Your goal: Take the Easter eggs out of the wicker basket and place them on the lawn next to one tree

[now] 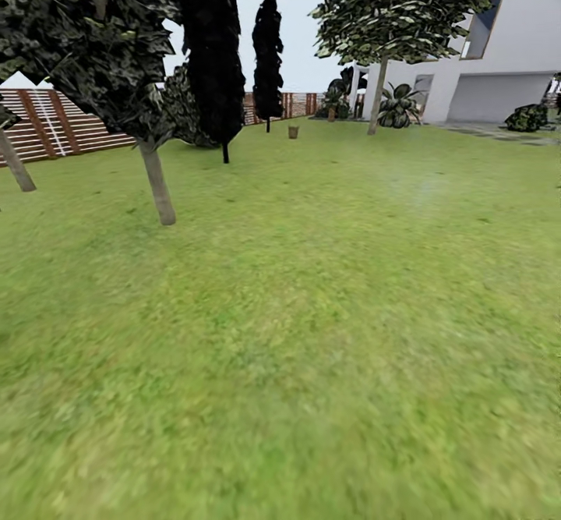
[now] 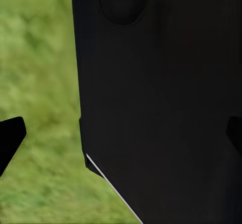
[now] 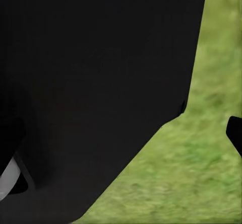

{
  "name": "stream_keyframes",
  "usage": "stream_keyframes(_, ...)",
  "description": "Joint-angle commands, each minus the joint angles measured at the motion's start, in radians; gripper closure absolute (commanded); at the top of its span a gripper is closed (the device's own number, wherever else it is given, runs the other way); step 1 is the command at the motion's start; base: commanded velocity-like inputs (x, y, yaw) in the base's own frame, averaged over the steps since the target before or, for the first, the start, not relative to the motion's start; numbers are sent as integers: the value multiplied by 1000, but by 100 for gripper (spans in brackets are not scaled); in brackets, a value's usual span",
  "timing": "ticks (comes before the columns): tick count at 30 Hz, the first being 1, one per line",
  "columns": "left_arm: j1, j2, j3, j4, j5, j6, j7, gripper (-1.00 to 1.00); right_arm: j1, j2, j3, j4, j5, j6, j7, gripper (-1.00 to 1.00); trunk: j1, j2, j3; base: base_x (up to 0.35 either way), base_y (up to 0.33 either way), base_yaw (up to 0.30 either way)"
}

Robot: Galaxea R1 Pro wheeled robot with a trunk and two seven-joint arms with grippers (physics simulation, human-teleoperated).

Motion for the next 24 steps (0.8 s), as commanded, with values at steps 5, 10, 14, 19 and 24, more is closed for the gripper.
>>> stream_keyframes(5,0,0,-6,0,-1,-34,0,-100,0,0,-1,0,0,0,1,-100,0,0,-2,295,0,-73)
stream_keyframes(10,0,-1,-6,0,-1,-59,0,-100,0,-2,-2,0,0,-1,2,-100,0,0,-3,328,0,-18)
stream_keyframes(14,-1,-3,-6,0,-1,-83,-1,-100,0,-2,-1,-1,0,0,2,-100,0,0,-3,336,0,-6)
stream_keyframes(19,-1,-6,-6,0,-1,-92,0,-100,0,-2,-1,-1,0,0,1,-100,0,0,-7,338,0,-68)
stream_keyframes(24,-1,-9,-7,0,-1,-95,0,-100,0,-3,-1,-2,0,0,1,-100,0,0,-9,338,0,-52)
